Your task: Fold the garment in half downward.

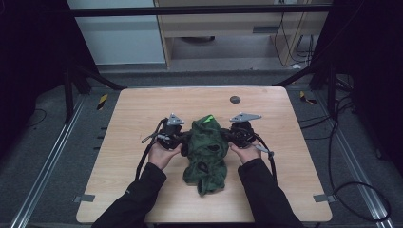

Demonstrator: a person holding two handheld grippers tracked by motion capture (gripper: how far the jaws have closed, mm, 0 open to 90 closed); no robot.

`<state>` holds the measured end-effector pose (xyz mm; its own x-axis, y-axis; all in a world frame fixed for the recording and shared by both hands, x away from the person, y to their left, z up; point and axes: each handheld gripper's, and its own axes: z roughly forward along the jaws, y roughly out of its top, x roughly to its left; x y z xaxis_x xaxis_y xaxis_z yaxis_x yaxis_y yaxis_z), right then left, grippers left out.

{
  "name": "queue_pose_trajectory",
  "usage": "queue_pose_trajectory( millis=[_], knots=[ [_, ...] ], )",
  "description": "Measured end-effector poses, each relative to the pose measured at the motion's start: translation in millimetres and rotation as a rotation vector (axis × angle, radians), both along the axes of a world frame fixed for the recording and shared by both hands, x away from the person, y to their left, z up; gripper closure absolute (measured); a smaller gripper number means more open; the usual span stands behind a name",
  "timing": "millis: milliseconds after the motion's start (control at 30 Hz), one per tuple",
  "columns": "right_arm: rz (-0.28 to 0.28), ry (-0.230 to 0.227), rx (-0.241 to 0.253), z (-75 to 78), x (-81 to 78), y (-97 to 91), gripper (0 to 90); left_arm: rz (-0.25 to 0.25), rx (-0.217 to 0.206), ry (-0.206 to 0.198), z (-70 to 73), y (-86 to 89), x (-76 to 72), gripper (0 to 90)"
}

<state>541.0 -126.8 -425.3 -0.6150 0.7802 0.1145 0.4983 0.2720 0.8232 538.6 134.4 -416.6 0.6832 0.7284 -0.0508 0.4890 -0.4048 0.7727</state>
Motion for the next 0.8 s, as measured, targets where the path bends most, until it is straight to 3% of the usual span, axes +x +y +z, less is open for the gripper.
queue_pose_trajectory(
  millis=[433,800],
  knots=[
    [0.054,-0.034,-0.011,8.3,-24.7,1.0,86.8,-0.025,0.016,-0.014,4.4,6.1,-24.3,87.7],
    [0.098,-0.042,-0.008,2.8,-44.3,-1.1,86.6,-0.049,0.025,-0.002,-3.4,10.3,-44.7,87.7]
  ],
)
